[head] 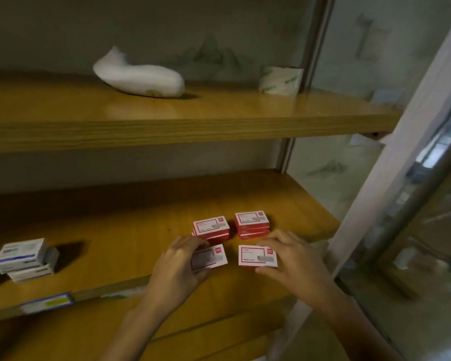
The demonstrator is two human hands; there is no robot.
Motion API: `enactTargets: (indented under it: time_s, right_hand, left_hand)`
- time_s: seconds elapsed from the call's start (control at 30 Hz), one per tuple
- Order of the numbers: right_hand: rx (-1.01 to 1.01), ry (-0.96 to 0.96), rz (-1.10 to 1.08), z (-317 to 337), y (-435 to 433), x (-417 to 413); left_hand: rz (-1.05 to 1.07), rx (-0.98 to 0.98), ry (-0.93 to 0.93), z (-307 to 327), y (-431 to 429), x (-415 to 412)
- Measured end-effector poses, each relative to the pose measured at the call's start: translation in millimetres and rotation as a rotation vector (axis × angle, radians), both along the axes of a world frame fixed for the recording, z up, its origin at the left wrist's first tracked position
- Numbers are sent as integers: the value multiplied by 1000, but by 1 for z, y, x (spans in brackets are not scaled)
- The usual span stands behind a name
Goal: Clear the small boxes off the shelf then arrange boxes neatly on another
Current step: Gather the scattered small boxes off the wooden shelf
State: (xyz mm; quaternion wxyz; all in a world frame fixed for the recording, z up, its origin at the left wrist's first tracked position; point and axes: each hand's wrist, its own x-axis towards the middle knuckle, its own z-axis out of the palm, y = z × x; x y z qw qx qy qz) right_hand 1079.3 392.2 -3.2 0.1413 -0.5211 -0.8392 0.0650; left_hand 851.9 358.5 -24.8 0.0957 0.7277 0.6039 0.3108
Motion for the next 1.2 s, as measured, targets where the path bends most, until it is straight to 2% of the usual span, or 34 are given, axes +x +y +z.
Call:
enactTargets:
  time_s: [0.13, 0.37, 0.9, 1.2]
  right_hand:
    - [-19, -22, 102, -7, 31, 9]
    - [-31, 21, 192, -17, 59, 14]
    - [72, -15, 215, -26, 70, 14]
    - [136, 33, 554, -1, 42, -47]
  left_hand:
    - [117, -4, 32, -7, 12, 21]
    - [189, 35, 46, -11, 21, 35]
    - [316, 90, 219, 0, 10, 46]
    - [584, 47, 401, 17, -67, 9]
